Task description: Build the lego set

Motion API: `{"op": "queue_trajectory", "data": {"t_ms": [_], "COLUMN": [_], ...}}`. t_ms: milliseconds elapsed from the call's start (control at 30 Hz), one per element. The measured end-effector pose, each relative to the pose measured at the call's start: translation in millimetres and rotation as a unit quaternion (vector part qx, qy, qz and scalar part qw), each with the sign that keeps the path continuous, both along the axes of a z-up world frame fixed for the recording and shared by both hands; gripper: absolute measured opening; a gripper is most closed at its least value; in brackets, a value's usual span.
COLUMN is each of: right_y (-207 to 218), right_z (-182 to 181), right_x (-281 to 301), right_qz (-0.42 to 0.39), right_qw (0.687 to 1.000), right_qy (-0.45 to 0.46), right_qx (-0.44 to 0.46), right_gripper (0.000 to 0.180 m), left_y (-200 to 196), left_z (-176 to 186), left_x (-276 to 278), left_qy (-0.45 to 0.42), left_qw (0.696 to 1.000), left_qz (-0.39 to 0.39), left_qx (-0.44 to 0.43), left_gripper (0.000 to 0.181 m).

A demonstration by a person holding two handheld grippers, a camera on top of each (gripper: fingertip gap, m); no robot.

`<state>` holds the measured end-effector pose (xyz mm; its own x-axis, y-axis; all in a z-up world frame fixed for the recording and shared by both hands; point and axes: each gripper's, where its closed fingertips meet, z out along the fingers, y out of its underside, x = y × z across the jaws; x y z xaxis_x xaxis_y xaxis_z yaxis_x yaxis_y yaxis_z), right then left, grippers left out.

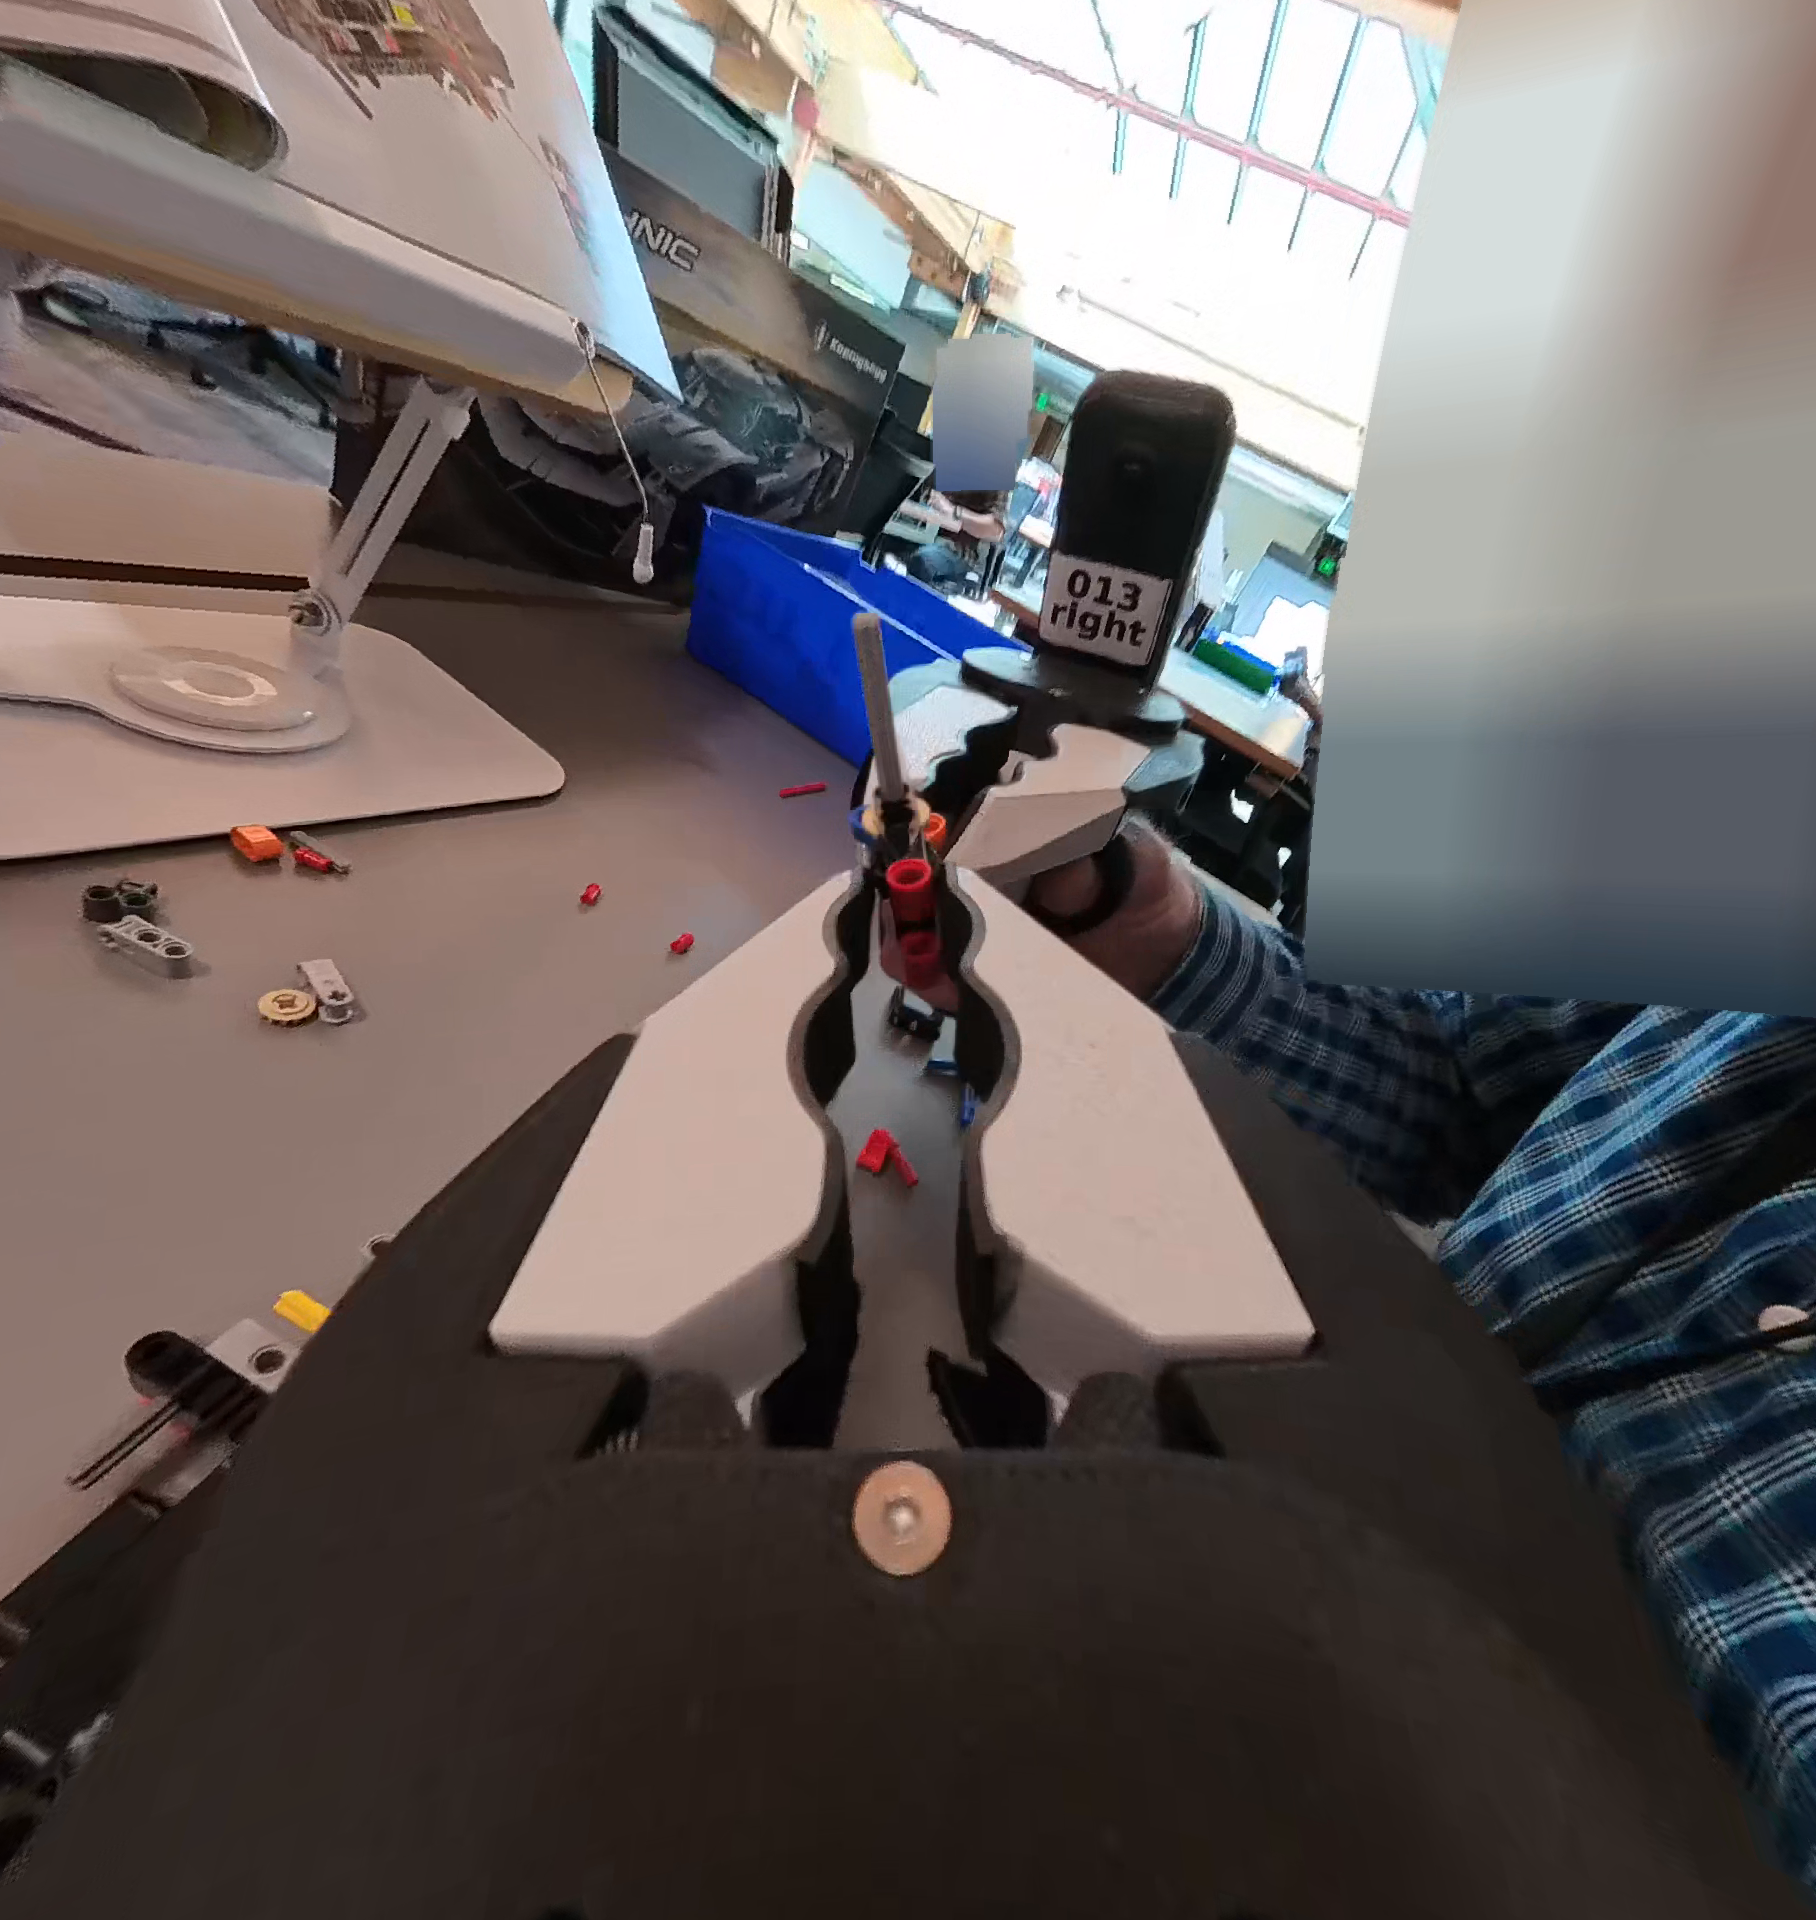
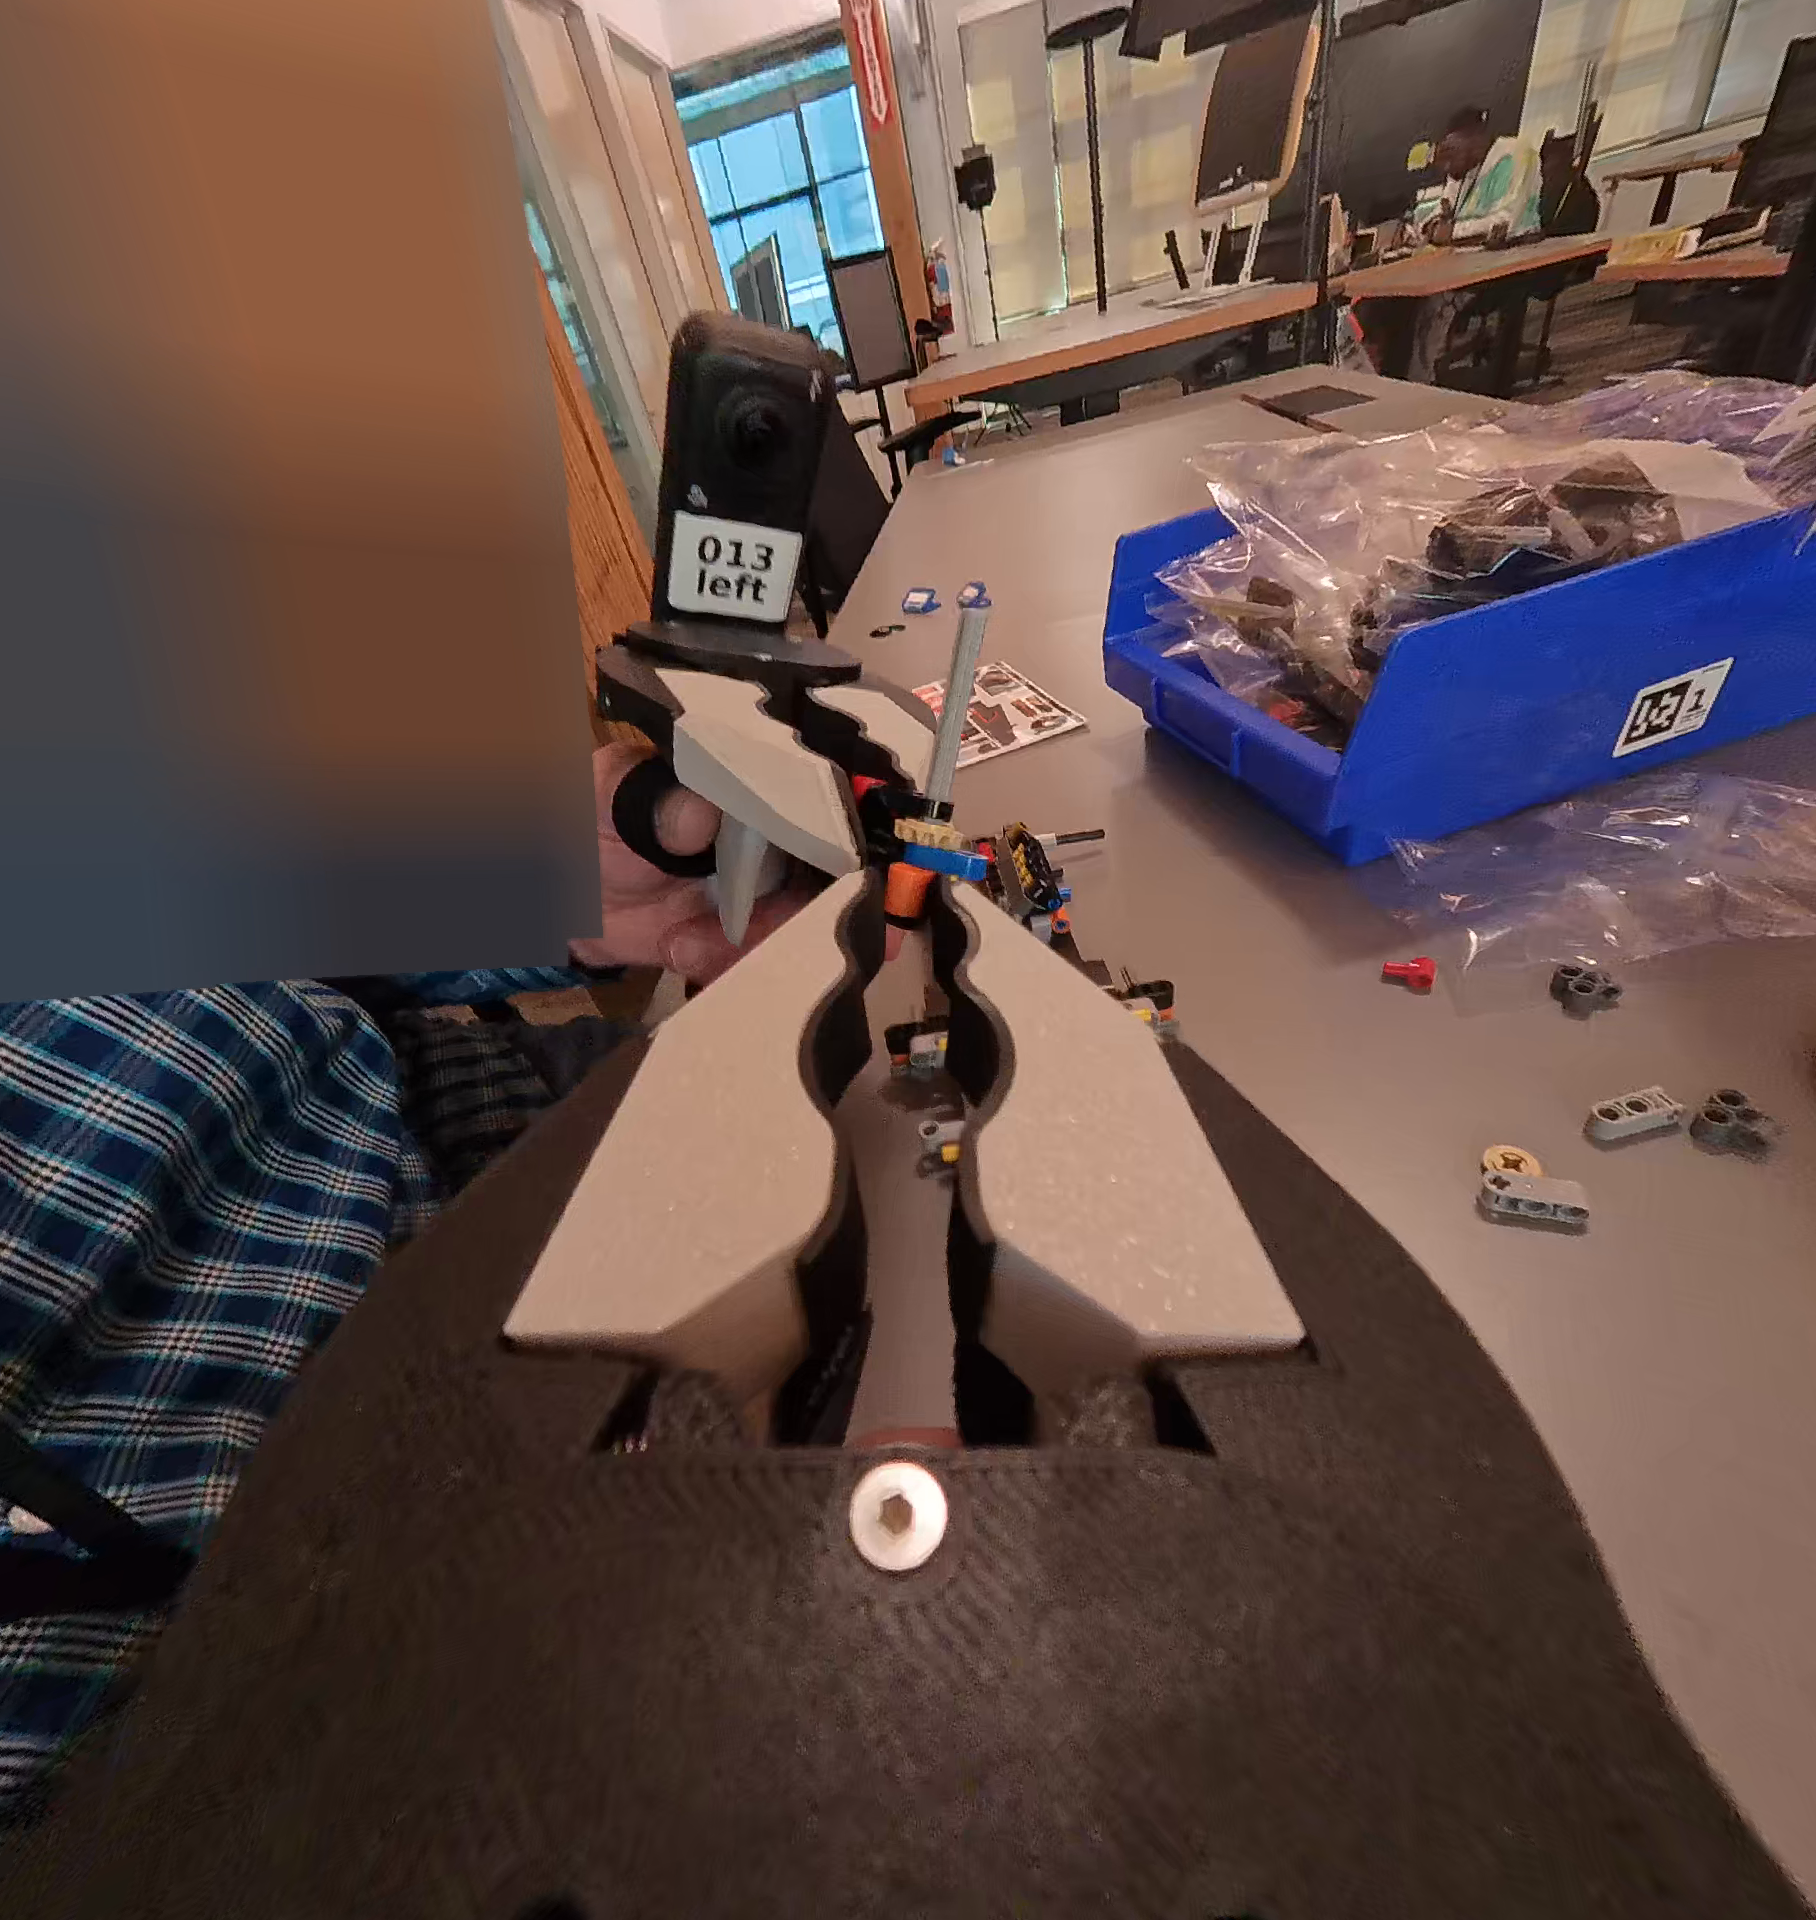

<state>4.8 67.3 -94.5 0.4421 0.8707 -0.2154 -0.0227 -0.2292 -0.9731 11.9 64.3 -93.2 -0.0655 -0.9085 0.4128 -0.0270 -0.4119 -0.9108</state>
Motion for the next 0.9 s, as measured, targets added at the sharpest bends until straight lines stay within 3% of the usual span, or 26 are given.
{"op": "queue_trajectory", "data": {"t_ms": [400, 567, 900], "right_y": [-1.9, 2.2, 6.4], "right_z": [-21.0, -15.2, 1.3], "right_x": [-1.9, -0.2, 1.1], "right_qz": [-0.018, -0.039, -0.059], "right_qw": [0.988, 0.99, 0.997], "right_qy": [-0.145, -0.124, -0.031], "right_qx": [0.052, 0.055, 0.033], "right_gripper": [0.005, 0.005, 0.004], "left_y": [1.5, 6.0, 13.5], "left_z": [-12.3, -5.9, 8.2], "left_x": [-2.2, -1.3, -2.0], "left_qy": [0.095, 0.068, -0.014], "left_qw": [0.99, 0.993, 0.998], "left_qz": [-0.005, 0.028, 0.057], "left_qx": [0.1, 0.091, -0.008], "left_gripper": [0.006, 0.005, 0.004]}}
